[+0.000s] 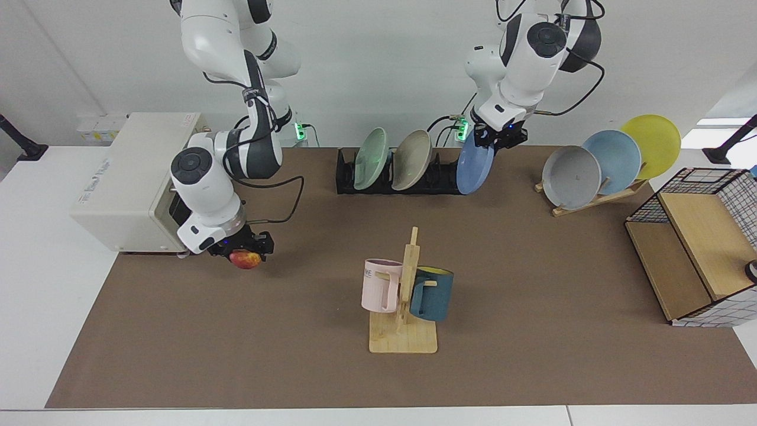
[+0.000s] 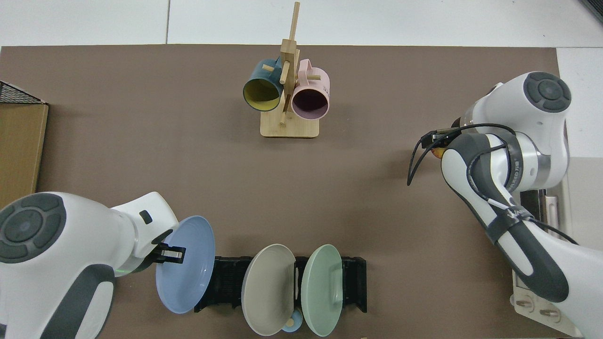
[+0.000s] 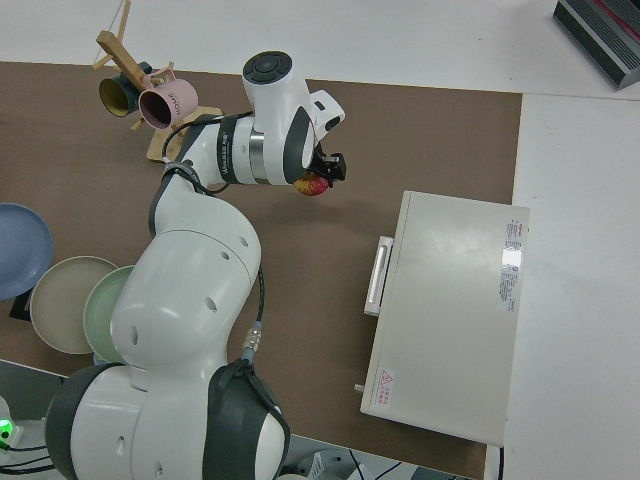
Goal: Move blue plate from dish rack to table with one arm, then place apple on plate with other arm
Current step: 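Grasp the blue plate rim with the left gripper and lift it out, then lower the blue plate flat onto the table center and release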
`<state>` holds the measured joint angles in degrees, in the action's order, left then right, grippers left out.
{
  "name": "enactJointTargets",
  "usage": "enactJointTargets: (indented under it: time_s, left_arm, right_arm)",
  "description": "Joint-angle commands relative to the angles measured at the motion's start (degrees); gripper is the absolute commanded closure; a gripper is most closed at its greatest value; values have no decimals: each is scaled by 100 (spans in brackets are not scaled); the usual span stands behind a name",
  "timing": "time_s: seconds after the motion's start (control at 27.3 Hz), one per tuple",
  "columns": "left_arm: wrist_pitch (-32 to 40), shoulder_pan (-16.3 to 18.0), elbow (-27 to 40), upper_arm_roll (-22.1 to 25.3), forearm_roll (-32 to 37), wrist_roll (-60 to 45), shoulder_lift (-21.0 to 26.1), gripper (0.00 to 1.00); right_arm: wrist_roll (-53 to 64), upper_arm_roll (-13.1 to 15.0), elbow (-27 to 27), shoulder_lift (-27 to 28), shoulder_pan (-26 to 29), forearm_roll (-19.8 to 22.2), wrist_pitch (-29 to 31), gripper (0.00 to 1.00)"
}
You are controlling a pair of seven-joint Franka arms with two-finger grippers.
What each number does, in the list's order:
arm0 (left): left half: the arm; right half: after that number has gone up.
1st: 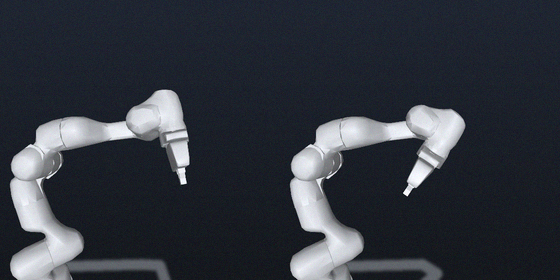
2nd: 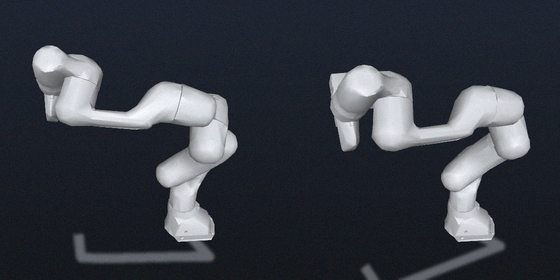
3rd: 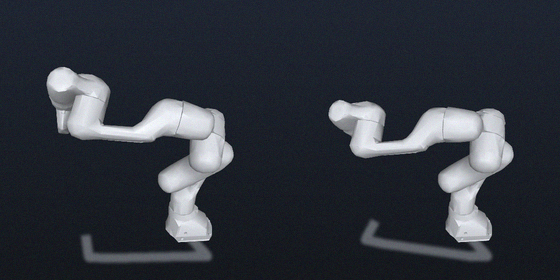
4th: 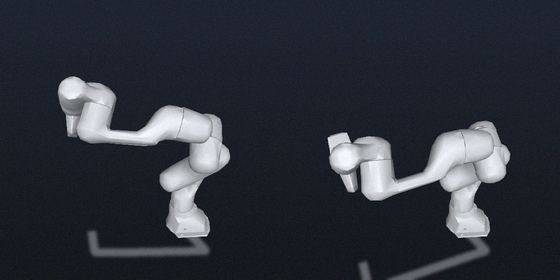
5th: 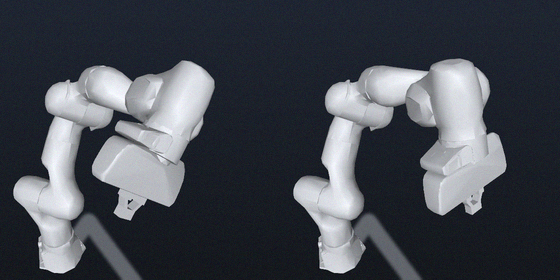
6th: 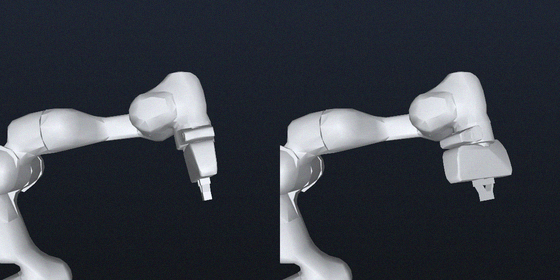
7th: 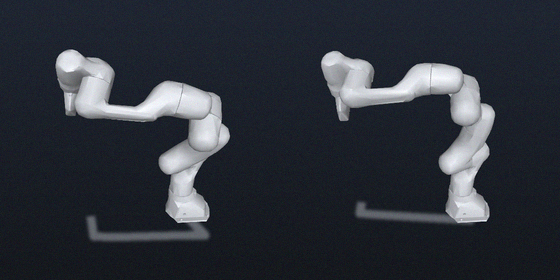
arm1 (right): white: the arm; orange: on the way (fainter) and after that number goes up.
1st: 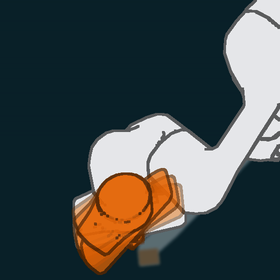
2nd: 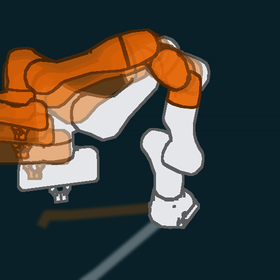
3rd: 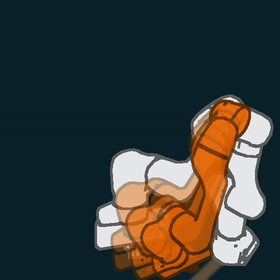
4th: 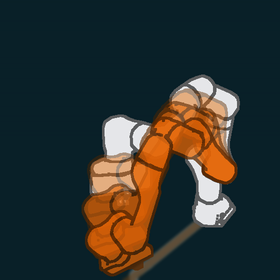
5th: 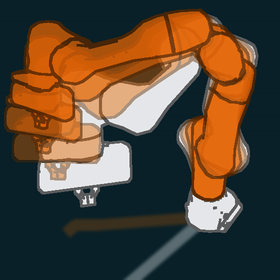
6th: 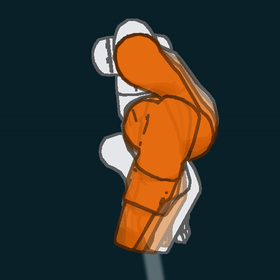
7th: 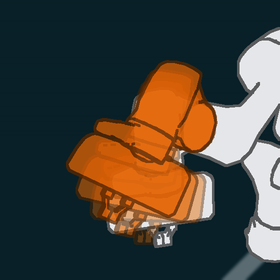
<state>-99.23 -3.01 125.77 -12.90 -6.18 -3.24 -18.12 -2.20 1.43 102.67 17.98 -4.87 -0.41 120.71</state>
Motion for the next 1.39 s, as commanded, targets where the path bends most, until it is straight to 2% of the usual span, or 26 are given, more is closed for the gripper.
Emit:
enactJointTargets:
  time_s: [0.0, 0.22, 0.37, 0.55, 0.62, 0.73, 0.95, 1.06, 1.14, 1.36]
  left_arm:
    - [-96, 90, -649, 287, -146, 34, 624, 98]
    - [-719, 116, -1028, 596, -1165, 78, 1178, 98]
    - [-1220, 186, -1028, 596, -1631, 639, 1740, 97]
    - [-1827, 432, -1028, 508, -2343, 754, 2276, 99]
    - [-1942, 424, -1045, 456, -2502, 973, 2470, 100]
    - [-2091, 432, -1054, 236, -2590, 1545, 2655, 100]
    - [-2320, 441, -1028, 113, -3046, 1599, 2796, 100]
    - [-2714, 441, -993, -89, -3406, 1581, 2928, 100]
    - [-2918, 450, -1002, -317, -3486, 1537, 2972, 100]
    - [-2988, 327, -958, -546, -3548, 1458, 2998, 100]
  right_arm:
    - [-17, -116, 52, -444, 21, -55, -312, 100]
    - [-8, -161, -246, -577, 38, -73, -715, 100]
    - [-8, -152, -545, -620, 47, -64, -1339, 100]
    - [-8, -152, -555, -761, 65, -73, -1577, 100]
    - [-17, -152, -546, -770, 39, -73, -1560, 100]
    - [-26, -161, -537, -779, 21, -73, -1542, 100]
    - [-26, -161, -528, -779, 21, -73, -1525, 100]
    - [-26, -161, -520, -779, 21, -82, -1525, 100]
    - [-26, -161, -520, -779, 21, -82, -1516, 100]
    - [-26, -161, -502, -779, 21, -82, -1507, 100]
